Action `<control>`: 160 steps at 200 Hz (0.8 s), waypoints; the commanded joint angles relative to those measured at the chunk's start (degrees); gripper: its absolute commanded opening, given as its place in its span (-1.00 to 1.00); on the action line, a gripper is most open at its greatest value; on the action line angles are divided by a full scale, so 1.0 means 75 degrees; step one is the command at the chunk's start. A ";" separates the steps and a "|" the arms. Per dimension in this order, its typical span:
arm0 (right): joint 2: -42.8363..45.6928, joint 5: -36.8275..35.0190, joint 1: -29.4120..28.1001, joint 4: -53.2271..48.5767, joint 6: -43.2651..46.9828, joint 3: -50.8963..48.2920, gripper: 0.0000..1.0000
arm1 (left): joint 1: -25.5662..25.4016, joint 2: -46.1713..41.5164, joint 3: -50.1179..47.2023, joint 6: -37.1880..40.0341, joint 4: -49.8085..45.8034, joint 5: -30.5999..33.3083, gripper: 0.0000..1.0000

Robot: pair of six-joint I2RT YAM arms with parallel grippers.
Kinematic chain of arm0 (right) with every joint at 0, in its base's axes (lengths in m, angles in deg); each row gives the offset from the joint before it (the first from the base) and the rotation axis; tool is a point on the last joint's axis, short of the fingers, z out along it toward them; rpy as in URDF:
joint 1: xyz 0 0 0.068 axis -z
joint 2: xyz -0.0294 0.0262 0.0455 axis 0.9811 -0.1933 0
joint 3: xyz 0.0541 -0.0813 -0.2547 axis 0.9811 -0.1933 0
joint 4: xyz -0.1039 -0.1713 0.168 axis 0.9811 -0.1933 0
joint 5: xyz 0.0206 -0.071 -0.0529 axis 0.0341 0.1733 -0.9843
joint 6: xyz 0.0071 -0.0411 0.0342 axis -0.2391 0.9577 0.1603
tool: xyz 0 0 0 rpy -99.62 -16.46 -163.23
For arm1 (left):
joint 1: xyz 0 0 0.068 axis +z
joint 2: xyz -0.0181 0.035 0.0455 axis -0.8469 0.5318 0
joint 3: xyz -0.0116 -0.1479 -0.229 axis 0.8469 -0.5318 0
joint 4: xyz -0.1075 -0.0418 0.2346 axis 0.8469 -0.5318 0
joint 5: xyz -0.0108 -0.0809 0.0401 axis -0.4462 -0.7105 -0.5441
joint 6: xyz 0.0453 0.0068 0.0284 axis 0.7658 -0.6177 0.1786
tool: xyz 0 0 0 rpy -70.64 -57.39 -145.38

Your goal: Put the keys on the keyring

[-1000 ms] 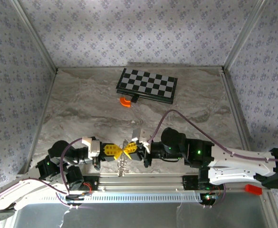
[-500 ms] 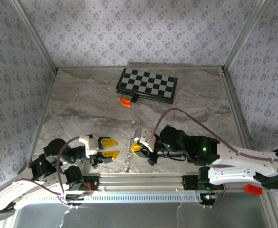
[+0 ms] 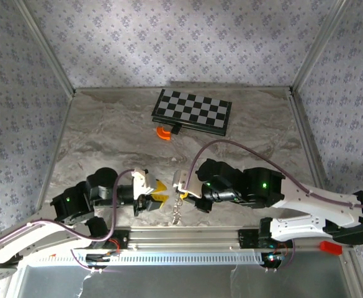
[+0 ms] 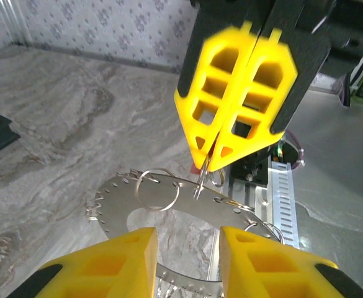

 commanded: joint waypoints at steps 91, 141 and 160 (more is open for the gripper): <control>-0.0425 0.0683 0.0118 -0.0064 0.0221 0.0442 -1.00 | -0.0284 0.0534 0.0037 0.0291 0.0805 -0.0446 -0.57; -0.0356 0.0828 0.0144 0.0100 0.0134 0.0313 -1.00 | -0.0284 0.0586 0.0032 0.0405 0.0731 -0.0375 -0.68; -0.0336 0.0882 0.0154 0.0117 0.0144 0.0283 -1.00 | -0.0281 0.0602 0.0034 0.0437 0.0712 -0.0399 -0.71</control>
